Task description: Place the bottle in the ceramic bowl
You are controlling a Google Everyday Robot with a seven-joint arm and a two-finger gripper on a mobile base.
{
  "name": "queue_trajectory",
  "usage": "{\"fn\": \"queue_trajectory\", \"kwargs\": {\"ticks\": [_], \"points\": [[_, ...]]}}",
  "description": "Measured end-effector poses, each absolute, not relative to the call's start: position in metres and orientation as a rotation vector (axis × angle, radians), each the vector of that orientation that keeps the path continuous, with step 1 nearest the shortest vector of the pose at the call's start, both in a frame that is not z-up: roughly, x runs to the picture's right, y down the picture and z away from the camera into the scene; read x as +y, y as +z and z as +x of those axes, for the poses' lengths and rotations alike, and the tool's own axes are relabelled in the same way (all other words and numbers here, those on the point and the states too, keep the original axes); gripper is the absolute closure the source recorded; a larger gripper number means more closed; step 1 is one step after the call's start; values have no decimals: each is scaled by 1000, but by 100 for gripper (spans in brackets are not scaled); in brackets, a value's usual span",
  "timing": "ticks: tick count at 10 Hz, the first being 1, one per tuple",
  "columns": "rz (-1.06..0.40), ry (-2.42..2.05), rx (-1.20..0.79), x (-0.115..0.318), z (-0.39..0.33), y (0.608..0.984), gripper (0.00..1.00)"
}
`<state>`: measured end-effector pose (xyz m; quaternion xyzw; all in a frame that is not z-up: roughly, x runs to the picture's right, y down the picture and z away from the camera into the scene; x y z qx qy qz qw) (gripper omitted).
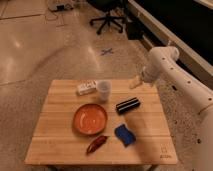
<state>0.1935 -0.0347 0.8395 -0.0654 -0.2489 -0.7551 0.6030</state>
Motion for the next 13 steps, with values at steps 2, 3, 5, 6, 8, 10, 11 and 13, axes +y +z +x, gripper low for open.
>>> {"fn": "queue_trajectory", "kwargs": {"ticks": [2, 3, 5, 6, 8, 10, 11, 13], "points": [[-66, -1851, -575, -60, 160, 842, 20], [-24, -1894, -578, -71, 142, 842, 20], [61, -1980, -594, -86, 105, 840, 20], [101, -2021, -606, -89, 89, 837, 20], [186, -2101, -634, -88, 55, 829, 20], [268, -2186, -664, -75, 26, 819, 20], [290, -2215, -672, -68, 19, 816, 20], [306, -2236, -677, -63, 15, 813, 20]]}}
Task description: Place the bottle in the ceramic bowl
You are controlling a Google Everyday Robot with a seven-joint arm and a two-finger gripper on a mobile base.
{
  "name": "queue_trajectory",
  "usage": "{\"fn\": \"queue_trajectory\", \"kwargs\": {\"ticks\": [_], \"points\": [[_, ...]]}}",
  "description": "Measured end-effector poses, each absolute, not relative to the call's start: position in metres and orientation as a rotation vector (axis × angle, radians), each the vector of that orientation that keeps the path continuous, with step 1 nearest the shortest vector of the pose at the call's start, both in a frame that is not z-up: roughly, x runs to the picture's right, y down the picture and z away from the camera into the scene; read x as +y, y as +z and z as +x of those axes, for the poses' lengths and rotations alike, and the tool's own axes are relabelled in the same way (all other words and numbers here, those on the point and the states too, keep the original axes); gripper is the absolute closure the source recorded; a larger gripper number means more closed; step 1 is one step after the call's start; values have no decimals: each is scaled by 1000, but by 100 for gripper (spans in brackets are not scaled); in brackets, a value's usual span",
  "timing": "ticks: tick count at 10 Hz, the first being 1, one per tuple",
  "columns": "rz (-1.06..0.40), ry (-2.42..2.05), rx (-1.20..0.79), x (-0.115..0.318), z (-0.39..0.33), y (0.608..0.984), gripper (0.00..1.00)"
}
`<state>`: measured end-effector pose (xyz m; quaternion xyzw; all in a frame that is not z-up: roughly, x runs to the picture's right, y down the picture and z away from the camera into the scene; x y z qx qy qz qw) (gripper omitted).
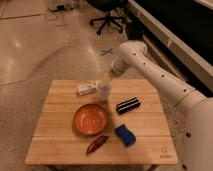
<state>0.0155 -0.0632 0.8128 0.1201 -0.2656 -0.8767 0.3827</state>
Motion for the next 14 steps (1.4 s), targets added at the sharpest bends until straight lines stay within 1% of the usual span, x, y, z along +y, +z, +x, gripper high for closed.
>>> {"fn": "queue_trajectory", "kwargs": {"ticks": [5, 8, 10, 12, 14], "points": [[306, -2236, -676, -64, 17, 813, 20], [319, -2277, -638, -80, 15, 840, 20], [327, -2325, -629, -92, 4, 865, 20], [348, -2374, -647, -100, -16, 885, 20], [385, -2414, -671, -106, -40, 895, 20]]}}
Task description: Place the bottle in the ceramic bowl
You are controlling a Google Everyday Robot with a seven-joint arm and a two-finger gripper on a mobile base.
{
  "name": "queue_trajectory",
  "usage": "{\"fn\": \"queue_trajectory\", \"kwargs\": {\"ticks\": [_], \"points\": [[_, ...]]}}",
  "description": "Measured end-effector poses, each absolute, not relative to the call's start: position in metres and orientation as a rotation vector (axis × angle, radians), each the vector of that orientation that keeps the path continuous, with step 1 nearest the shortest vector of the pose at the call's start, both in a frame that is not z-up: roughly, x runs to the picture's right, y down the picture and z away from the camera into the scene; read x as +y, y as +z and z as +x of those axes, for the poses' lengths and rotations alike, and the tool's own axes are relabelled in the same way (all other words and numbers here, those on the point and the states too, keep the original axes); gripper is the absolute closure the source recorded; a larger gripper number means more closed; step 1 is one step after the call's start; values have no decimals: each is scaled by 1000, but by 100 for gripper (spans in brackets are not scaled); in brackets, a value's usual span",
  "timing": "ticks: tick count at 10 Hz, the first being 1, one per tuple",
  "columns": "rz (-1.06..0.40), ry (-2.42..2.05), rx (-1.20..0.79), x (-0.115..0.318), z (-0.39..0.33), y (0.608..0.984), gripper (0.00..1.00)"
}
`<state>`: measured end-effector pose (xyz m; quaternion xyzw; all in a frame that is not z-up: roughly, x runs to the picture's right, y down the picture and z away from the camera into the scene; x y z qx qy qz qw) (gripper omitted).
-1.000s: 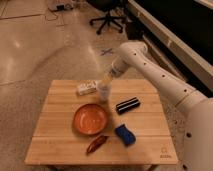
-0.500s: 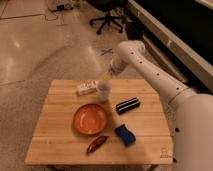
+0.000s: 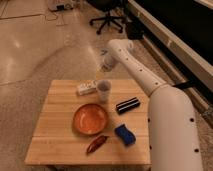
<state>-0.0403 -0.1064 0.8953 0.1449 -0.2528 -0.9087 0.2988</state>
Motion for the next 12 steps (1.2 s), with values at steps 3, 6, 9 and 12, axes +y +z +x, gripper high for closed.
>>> {"fn": "queue_trajectory", "kwargs": {"ticks": [3, 6, 9, 12], "points": [[441, -2481, -727, -109, -79, 910, 20], [441, -2550, -802, -89, -103, 928, 20], [409, -2597, -859, -70, -119, 947, 20], [378, -2624, -897, -54, -133, 965, 20]]}}
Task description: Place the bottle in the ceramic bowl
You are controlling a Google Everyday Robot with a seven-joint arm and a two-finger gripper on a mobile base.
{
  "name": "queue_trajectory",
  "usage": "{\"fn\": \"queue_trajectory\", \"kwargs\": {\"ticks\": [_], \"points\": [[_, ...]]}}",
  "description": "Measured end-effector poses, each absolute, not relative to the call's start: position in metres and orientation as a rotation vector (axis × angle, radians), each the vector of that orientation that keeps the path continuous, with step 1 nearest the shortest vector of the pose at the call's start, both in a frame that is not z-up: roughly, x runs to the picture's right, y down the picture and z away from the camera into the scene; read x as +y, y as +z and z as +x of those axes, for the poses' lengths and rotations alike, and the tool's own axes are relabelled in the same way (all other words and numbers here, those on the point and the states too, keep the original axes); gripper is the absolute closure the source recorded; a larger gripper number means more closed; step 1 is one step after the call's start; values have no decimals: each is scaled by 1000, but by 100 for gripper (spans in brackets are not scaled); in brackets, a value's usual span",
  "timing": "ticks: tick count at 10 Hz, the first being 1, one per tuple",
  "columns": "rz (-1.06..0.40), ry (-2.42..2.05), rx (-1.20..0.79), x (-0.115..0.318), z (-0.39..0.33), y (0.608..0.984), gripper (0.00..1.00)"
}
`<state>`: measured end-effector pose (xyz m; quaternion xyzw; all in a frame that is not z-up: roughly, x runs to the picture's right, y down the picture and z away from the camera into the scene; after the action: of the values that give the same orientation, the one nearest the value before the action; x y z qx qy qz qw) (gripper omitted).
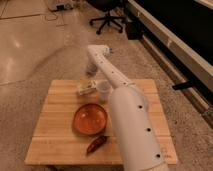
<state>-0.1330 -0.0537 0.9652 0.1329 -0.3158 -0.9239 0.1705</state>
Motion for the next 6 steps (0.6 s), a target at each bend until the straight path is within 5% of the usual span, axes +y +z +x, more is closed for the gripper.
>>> {"fn": "queue_trajectory", "kwargs": {"ticks": [6], "points": [[283, -2645, -936, -24, -141, 1003, 25]]}}
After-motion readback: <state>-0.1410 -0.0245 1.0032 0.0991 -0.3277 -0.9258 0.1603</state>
